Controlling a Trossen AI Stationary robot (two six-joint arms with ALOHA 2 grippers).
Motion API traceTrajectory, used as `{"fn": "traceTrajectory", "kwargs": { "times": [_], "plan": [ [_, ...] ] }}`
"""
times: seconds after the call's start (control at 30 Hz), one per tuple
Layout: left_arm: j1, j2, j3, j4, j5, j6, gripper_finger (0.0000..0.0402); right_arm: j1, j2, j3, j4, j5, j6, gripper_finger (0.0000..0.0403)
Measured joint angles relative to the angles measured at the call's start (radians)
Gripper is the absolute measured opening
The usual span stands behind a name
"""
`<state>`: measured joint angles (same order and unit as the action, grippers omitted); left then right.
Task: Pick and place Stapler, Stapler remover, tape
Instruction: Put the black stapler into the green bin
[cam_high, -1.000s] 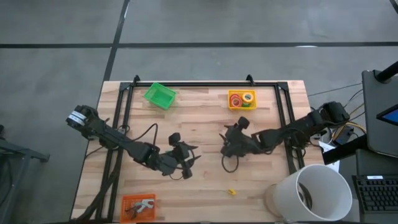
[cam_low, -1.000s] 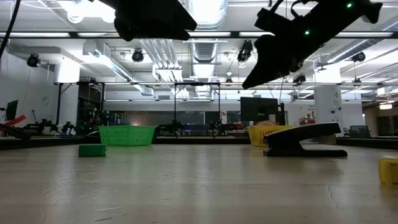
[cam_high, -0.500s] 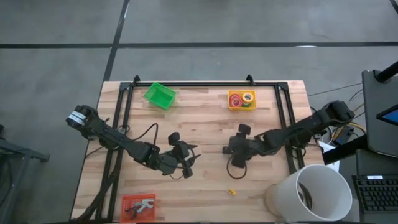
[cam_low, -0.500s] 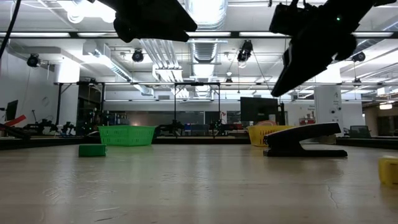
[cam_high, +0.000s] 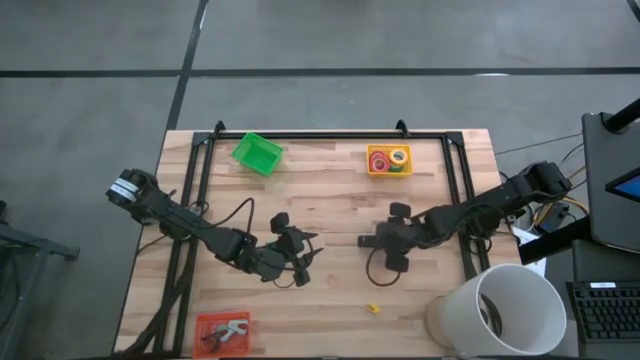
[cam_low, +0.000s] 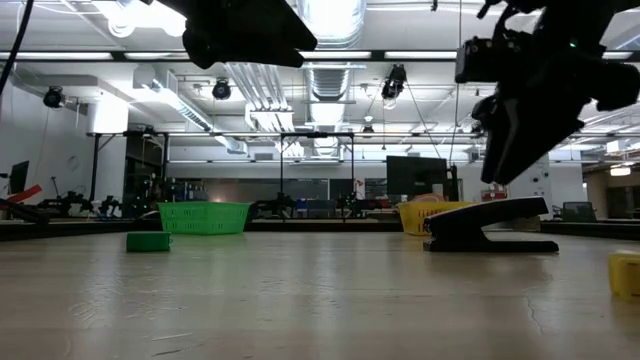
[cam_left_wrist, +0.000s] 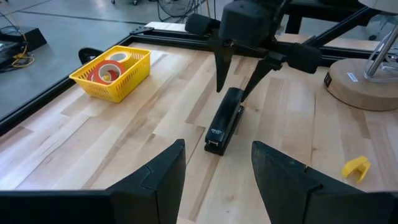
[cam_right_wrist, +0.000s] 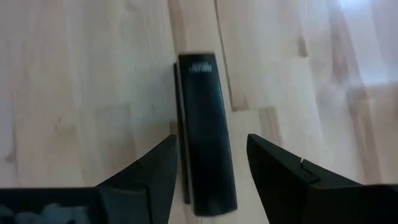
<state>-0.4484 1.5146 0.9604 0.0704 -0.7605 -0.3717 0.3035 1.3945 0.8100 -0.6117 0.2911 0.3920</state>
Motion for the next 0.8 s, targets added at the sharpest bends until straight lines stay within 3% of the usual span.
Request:
{"fn": "traceTrajectory", "kwargs": {
  "times": [0.8],
  "plan": [
    [0.002,0.0,0.0,0.0,0.0,-0.002,0.0186,-0.001,0.095,-0.029,0.001,-0.041,0.021,0.0184]
  ]
}}
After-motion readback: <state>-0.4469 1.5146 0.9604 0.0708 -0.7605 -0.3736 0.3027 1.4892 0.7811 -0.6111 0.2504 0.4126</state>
